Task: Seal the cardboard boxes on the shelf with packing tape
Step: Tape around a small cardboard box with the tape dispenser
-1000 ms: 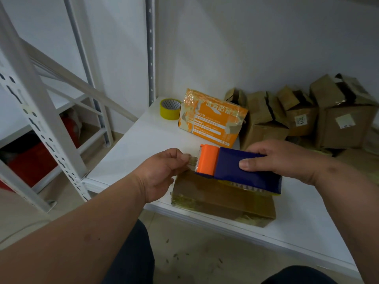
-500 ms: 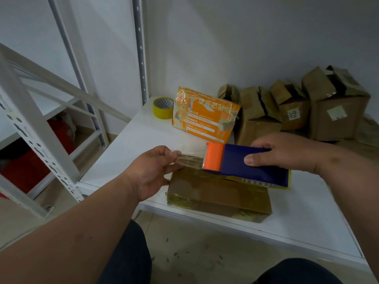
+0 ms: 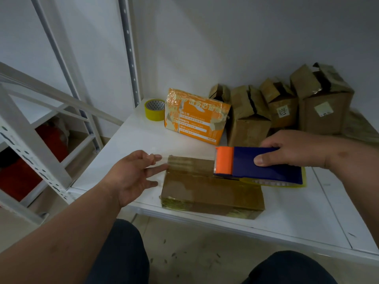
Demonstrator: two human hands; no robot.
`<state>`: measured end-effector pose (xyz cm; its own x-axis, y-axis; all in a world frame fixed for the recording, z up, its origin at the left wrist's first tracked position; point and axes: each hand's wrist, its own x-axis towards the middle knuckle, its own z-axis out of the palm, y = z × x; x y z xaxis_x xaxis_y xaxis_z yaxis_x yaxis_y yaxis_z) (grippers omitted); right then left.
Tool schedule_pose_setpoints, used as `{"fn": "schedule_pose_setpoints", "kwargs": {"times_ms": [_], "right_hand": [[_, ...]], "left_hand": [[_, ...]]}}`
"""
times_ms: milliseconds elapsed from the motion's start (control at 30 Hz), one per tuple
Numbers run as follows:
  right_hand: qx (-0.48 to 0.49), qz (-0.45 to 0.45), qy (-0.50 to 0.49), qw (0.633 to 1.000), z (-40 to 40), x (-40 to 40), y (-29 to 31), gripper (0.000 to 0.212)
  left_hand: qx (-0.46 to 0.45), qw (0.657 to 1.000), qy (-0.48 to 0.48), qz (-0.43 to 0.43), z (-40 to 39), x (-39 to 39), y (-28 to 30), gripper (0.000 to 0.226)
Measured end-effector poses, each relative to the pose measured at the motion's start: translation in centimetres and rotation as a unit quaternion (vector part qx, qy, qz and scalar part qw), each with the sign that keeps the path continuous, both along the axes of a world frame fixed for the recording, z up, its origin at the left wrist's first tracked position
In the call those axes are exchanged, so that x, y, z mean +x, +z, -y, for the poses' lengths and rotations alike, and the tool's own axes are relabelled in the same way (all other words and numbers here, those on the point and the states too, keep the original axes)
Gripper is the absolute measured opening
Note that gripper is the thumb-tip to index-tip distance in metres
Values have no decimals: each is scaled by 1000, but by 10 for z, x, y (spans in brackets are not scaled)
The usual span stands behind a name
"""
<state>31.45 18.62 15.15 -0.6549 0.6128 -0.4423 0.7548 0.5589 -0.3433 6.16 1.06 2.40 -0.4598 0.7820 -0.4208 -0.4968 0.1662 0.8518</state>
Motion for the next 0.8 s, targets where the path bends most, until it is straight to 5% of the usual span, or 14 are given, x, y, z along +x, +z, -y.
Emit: {"fn": "schedule_pose_setpoints", "kwargs": {"times_ms": [500, 800], "right_hand": [[23, 48, -66, 996, -18, 38, 0, 23], [36, 84, -94, 991, -32, 48, -7, 23]], "left_hand": [[-66, 995, 50, -59, 17, -20, 13, 23], [-142, 980, -3, -140, 13, -6, 15, 16]]}}
